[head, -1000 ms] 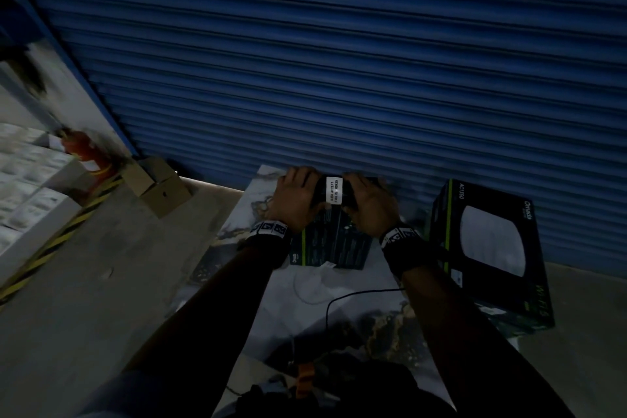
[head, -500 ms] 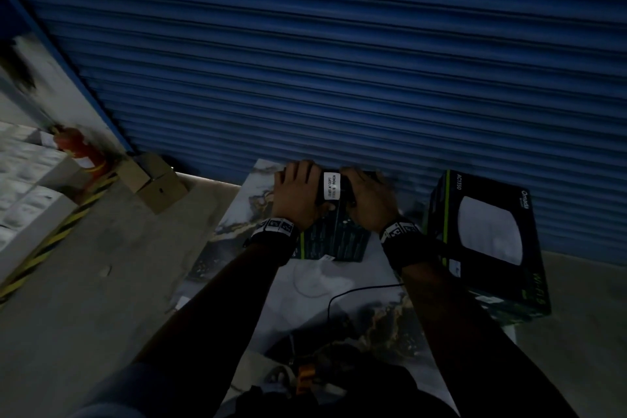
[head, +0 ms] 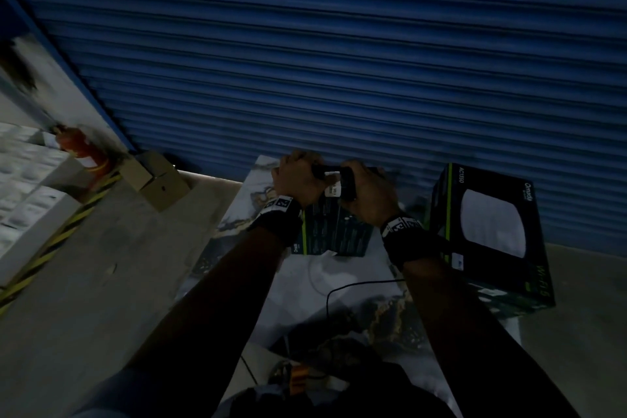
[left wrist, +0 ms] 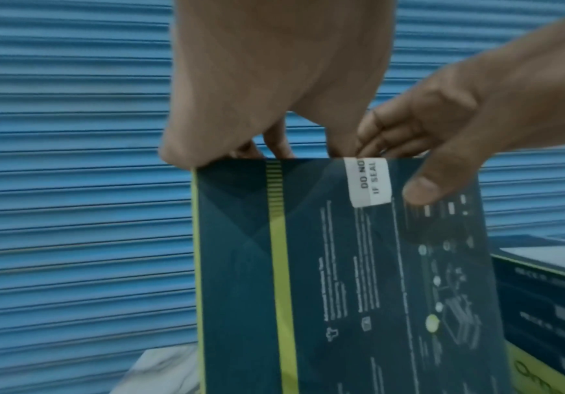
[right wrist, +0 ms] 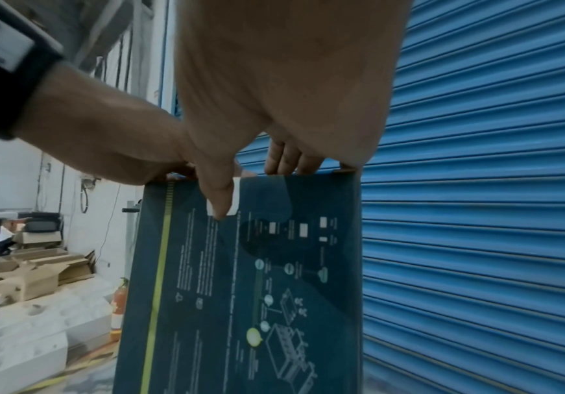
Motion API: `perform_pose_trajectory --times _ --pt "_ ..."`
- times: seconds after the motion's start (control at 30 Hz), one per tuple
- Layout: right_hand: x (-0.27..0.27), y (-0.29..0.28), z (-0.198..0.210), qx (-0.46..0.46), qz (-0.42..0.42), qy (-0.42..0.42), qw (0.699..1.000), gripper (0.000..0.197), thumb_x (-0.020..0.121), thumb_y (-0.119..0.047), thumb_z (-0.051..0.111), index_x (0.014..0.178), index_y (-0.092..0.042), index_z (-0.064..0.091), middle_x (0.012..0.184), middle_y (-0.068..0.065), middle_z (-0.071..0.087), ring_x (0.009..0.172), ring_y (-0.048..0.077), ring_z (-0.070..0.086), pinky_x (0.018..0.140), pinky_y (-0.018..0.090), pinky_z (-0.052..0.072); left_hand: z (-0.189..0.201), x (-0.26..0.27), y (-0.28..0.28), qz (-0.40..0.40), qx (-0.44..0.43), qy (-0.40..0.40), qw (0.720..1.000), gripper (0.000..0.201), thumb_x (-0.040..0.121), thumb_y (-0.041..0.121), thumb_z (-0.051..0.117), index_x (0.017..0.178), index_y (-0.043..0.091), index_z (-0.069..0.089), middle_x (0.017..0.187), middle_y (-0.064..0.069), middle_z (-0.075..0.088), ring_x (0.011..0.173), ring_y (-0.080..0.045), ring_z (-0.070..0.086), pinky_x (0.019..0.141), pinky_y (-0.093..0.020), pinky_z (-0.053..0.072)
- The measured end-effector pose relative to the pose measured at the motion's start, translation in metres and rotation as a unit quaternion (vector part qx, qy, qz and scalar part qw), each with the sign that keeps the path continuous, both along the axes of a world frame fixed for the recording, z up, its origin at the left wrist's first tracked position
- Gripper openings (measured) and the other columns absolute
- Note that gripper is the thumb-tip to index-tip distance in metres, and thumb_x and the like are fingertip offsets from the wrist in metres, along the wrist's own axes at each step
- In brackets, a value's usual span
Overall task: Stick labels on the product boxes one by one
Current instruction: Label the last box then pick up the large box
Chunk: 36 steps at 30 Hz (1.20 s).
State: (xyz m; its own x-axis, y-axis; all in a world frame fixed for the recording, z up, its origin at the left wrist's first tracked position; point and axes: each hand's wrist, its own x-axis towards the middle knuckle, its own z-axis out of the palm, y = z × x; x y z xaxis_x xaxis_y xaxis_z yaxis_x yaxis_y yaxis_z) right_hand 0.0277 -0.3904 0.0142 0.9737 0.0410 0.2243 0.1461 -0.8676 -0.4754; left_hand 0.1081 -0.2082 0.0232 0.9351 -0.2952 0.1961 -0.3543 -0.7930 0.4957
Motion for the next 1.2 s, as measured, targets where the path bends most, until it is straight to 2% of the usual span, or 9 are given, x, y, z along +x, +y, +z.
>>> perform_pose_trajectory --times 0.17,0.3,0.43,0.6,0.73,0.93,1.03,1.13,1.2 --pt "-0.006 0.002 0.000 -0.004 0.002 -0.024 1.000 0.069 0.073 -0.035 0.079 0.133 -0.021 0.048 0.123 0.003 0.066 0.108 0.030 0.061 0.100 0.045 0.044 0.004 -0.007 -0.010 0.054 0.039 0.007 0.998 0.043 0.084 0.070 0.063 0.112 0.038 0.065 0.124 0.002 0.058 0.119 -0.033 0.049 0.097 -0.046 0.040" --pt "-0.007 0.002 -0.001 0.003 0.001 -0.024 1.000 0.063 0.078 -0.036 0.077 0.132 -0.023 0.048 0.121 0.001 0.067 0.107 0.026 0.062 0.101 0.045 0.045 0.002 -0.008 -0.007 0.045 0.049 0.016 0.998 0.054 0.082 0.080 0.054 0.115 0.037 0.065 0.125 0.000 0.057 0.119 -0.033 0.049 0.097 -0.047 0.041" --pt "-0.008 0.005 -0.004 0.006 -0.004 -0.035 0.999 0.059 0.078 -0.034 0.076 0.129 -0.022 0.049 0.117 0.000 0.067 0.104 0.025 0.062 0.101 0.048 0.044 -0.003 -0.007 0.005 0.004 0.044 0.028 0.999 0.073 0.072 0.087 0.058 0.124 0.037 0.062 0.131 -0.002 0.055 0.122 -0.033 0.047 0.097 -0.049 0.044" --pt "-0.011 0.008 -0.008 0.014 -0.022 -0.055 0.998 0.056 0.080 -0.031 0.071 0.130 -0.022 0.048 0.118 0.001 0.067 0.106 0.024 0.060 0.107 0.054 0.042 0.006 -0.015 -0.005 0.044 0.068 0.036 0.996 0.062 0.078 0.081 0.057 0.120 0.035 0.060 0.130 -0.002 0.053 0.121 -0.033 0.046 0.096 -0.048 0.042" --pt "-0.010 0.005 0.000 0.023 -0.013 -0.023 0.999 0.051 0.084 -0.028 0.064 0.131 -0.024 0.045 0.117 0.005 0.067 0.105 0.029 0.062 0.097 0.049 0.048 0.011 -0.014 -0.010 0.048 0.072 0.060 0.994 0.056 0.085 0.078 0.053 0.121 0.036 0.059 0.131 -0.002 0.051 0.123 -0.033 0.044 0.099 -0.049 0.039" --pt "0.003 0.003 -0.001 0.059 -0.044 0.000 0.997 0.049 0.084 -0.060 0.048 0.128 -0.039 0.048 0.118 -0.004 0.071 0.104 0.027 0.066 0.091 0.044 0.054 0.005 -0.003 0.018 -0.040 0.034 0.096 0.994 0.051 0.087 0.061 0.065 0.134 0.042 0.056 0.139 -0.001 0.048 0.131 -0.033 0.042 0.106 -0.047 0.039" --pt "0.010 0.005 -0.004 0.062 -0.069 -0.027 0.995 0.043 0.083 -0.061 0.058 0.119 -0.040 0.052 0.114 -0.008 0.072 0.097 0.025 0.069 0.088 0.042 0.056 0.012 -0.006 0.019 -0.054 0.059 0.093 0.992 0.054 0.089 0.057 0.066 0.138 0.039 0.053 0.145 -0.005 0.044 0.133 -0.034 0.040 0.106 -0.048 0.040" --pt "0.016 0.010 -0.003 0.088 -0.102 -0.038 0.990 0.033 0.082 -0.042 0.075 0.107 -0.039 0.054 0.104 -0.010 0.072 0.091 0.019 0.069 0.084 0.040 0.057 0.012 -0.009 0.015 -0.037 0.074 0.067 0.994 0.051 0.089 0.055 0.065 0.137 0.039 0.055 0.144 -0.004 0.046 0.130 -0.035 0.044 0.102 -0.047 0.042" --pt "0.021 0.013 -0.001 0.094 -0.124 -0.043 0.987 0.027 0.083 -0.034 0.076 0.102 -0.036 0.057 0.099 -0.008 0.072 0.089 0.019 0.069 0.084 0.040 0.057 0.010 -0.010 0.011 -0.017 0.073 0.056 0.996 0.045 0.089 0.052 0.064 0.132 0.037 0.059 0.139 -0.003 0.050 0.127 -0.037 0.047 0.098 -0.048 0.044"
